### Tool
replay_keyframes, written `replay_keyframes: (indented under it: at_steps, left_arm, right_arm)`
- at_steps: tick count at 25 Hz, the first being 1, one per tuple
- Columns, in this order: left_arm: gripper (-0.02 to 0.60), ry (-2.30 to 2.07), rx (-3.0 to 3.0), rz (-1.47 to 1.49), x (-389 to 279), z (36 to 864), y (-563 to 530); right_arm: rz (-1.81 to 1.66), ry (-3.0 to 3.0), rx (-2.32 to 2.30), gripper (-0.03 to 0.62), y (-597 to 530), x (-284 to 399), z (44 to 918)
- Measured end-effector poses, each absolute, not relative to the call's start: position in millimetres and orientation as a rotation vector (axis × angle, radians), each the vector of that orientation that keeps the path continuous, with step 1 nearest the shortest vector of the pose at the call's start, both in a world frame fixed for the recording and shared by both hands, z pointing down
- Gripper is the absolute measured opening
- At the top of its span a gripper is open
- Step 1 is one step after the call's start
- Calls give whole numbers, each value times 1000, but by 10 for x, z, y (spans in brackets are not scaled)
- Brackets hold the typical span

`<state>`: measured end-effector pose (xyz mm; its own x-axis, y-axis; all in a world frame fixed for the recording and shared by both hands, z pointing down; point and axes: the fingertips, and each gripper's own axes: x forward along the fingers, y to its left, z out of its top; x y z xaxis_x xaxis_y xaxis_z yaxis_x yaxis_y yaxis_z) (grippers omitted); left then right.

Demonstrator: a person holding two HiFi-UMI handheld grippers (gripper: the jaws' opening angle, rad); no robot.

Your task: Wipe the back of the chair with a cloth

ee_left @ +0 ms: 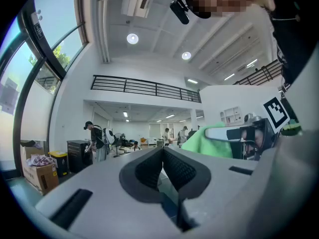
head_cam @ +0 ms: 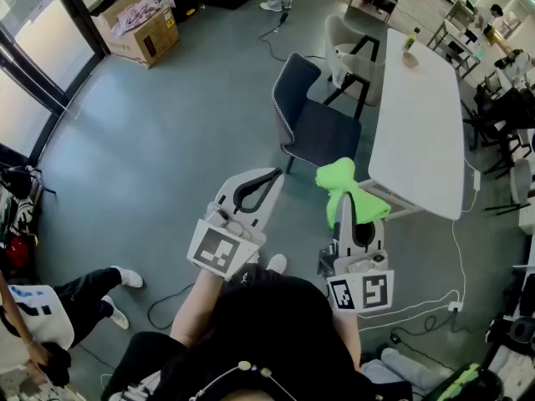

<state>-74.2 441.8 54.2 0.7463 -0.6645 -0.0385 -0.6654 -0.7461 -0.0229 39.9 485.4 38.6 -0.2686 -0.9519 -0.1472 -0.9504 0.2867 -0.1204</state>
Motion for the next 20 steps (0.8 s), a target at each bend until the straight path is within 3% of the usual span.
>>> replay_keyframes:
  at_steps: [20]
  left_arm:
    - [6, 1139, -2888, 45, -749, 491, 4465]
  right_arm:
    - [-63, 2282, -1814, 18, 4992, 756, 401]
